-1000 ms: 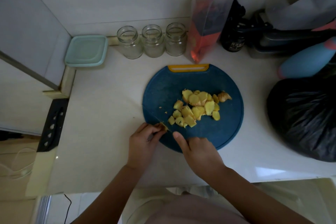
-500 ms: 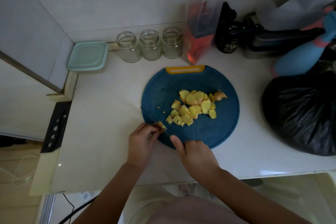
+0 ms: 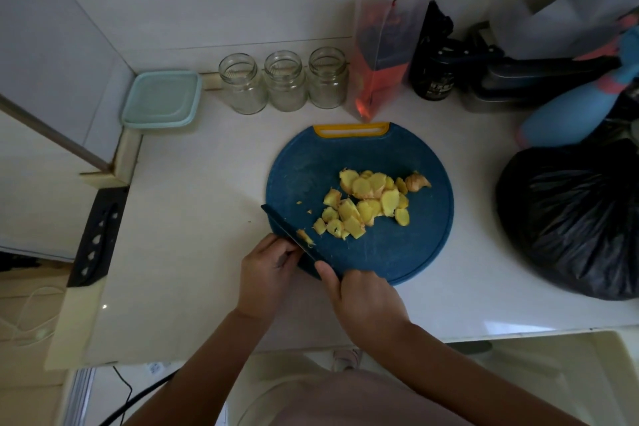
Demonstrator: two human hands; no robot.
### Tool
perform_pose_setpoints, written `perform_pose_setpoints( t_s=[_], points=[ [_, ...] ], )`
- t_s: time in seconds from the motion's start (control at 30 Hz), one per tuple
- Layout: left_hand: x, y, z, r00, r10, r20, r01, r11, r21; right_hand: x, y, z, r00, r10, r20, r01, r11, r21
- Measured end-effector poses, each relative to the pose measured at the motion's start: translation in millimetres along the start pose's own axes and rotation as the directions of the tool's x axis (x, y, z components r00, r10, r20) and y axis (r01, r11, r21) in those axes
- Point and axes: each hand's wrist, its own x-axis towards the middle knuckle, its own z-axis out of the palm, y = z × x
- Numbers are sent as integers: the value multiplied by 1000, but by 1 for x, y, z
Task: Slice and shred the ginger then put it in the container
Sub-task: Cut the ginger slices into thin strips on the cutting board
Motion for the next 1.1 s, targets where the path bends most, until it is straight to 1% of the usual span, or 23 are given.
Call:
perform_pose_setpoints(
  t_s=[0.13, 0.23, 0.33, 0.47, 0.53, 0.67, 0.83, 0.9, 0.93, 1.03, 1.07, 1.1],
  points=[
    [-3, 0, 1, 1000, -3, -23, 2, 1000, -9, 1, -1, -1, 999, 11, 35, -11, 1000, 3],
    [-3, -2, 4, 1000, 1, -9, -1, 1000, -4, 2, -5, -4, 999, 12, 32, -11, 999, -37],
    [-2, -5, 4, 1000, -3, -2, 3, 1000, 3, 7, -8, -5, 999, 26, 45, -25, 1000, -10],
    [-2, -3, 3, 999, -30, -18, 30, 1000, -5, 13, -7, -8, 992, 11, 126, -12, 1000, 12],
    [-2, -1, 3, 999, -42, -17, 42, 999, 4, 14, -7, -9, 991, 6, 133, -4, 1000, -9],
    [-2, 1, 2, 999, -54, -3, 54, 999, 8, 20, -9, -7, 989, 23, 149, -23, 1000, 2],
    [-3, 0, 1, 998, -68, 8, 68, 997, 29, 39, -11, 2, 993, 24, 114, -23, 1000, -3],
    [-3, 0, 1, 998, -58, 13, 58, 997, 43, 43, -14, 7, 993, 0, 118, 5, 999, -41],
    [-4, 0, 0, 998, -53, 19, 53, 998, 42, 43, -14, 6, 994, -12, 113, 16, 999, -34],
    [-6, -2, 1, 998, -42, 47, 40, 998, 42, 43, -8, 0, 996, 10, 84, -13, 999, 37],
    [-6, -2, 1, 998, -45, 45, 43, 998, 46, 41, -5, -2, 999, -26, 39, 23, 997, 74],
    [-6, -3, 2, 998, -49, 39, 47, 998, 49, 42, -3, -3, 998, -41, 40, 37, 994, 101]
  ],
)
